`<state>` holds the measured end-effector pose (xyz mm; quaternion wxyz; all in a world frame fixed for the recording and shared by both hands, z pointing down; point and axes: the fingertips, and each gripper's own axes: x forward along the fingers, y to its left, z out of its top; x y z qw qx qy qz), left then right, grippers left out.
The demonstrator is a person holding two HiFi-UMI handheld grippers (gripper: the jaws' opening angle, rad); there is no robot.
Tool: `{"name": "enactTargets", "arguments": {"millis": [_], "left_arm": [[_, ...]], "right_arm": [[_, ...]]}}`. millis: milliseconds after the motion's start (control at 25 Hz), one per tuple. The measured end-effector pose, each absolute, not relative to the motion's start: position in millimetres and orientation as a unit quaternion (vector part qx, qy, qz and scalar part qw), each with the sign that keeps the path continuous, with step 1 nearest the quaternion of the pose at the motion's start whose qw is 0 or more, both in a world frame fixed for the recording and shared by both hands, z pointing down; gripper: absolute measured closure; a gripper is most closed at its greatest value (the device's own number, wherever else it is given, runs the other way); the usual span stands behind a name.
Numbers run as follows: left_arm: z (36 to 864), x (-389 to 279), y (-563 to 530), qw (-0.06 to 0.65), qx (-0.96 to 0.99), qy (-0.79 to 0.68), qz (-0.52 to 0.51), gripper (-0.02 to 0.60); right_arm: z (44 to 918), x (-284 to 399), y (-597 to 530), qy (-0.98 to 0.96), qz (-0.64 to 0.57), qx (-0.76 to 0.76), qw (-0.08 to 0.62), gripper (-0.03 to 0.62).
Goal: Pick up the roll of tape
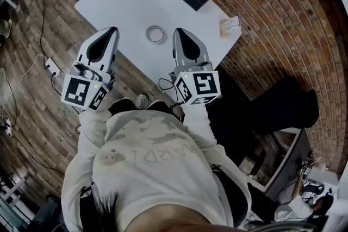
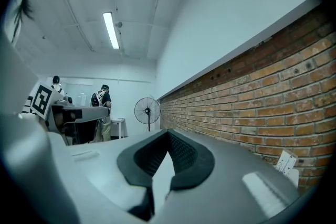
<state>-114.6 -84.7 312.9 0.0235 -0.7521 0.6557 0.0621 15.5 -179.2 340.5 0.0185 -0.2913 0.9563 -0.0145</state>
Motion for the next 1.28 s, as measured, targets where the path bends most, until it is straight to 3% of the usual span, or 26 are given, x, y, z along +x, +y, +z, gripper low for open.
{"name": "enactTargets", "arguments": {"millis": [400, 1280], "left_arm": [[326.0, -118.2, -99.3, 0.008, -0.757, 0.651, 0.058, 0.577], [346.5, -182.2, -199.5, -0.029, -0.806, 0.59, 0.043, 0.577]], "right_arm": [[368.7, 5.8, -196.1, 0.956, -0.039, -0.289, -0.01, 0.583], [495.0, -62.6, -272.7, 0.917, -0.171, -0.326, -0.153, 0.58]]}}
